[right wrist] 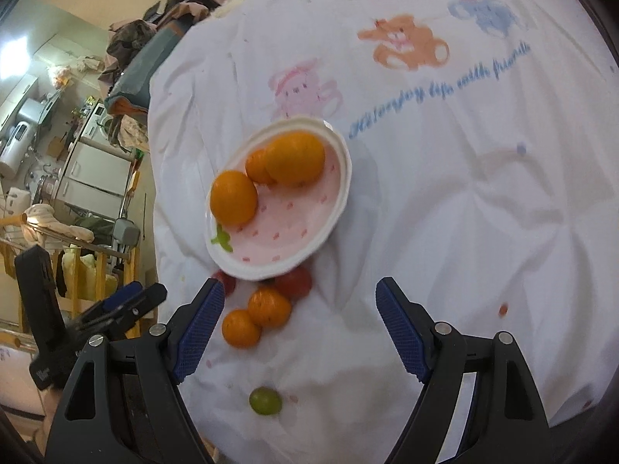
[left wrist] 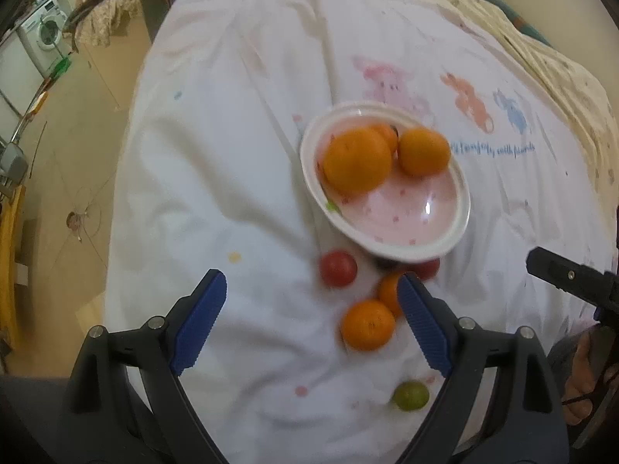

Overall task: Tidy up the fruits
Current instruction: 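Open both tools and withdraw them from the plate, then grasp a tangerine lying beside the plate with the right tool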

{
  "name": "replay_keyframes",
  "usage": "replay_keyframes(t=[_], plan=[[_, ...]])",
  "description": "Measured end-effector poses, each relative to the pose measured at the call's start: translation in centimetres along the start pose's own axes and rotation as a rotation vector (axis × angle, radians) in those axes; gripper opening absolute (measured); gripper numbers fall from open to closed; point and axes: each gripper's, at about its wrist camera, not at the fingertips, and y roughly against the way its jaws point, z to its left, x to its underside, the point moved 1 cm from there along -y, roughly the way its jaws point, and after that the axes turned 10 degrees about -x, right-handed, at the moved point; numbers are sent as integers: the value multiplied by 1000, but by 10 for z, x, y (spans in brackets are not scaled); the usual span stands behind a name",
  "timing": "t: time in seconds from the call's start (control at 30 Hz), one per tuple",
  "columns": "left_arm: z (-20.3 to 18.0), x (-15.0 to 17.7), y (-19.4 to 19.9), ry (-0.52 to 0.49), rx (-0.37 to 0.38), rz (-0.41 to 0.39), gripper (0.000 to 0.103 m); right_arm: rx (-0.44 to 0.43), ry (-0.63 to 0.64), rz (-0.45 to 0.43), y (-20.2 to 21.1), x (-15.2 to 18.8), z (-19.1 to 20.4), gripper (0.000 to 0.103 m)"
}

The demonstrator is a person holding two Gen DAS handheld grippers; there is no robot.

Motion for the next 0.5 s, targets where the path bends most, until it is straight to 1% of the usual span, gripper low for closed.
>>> replay_keyframes(t=[0.1,0.2,0.27,0.37,0.5], plan=[[-2,8,-3,3,-3,14,88,12,-4,23,-7,6,-1,83],[3,10,-4,42,-6,17,88,5,-12,53,-17,10,-1,83],[8,10,-6,69,-9,20,88,-14,-26,86,-29,13,1,83],[13,7,-7,101,-30,17,88,-17,-61,138,-51,19,0,82],[19,4,-8,146,-8,26,88,-46,-164,175,-75,21,-6,67]])
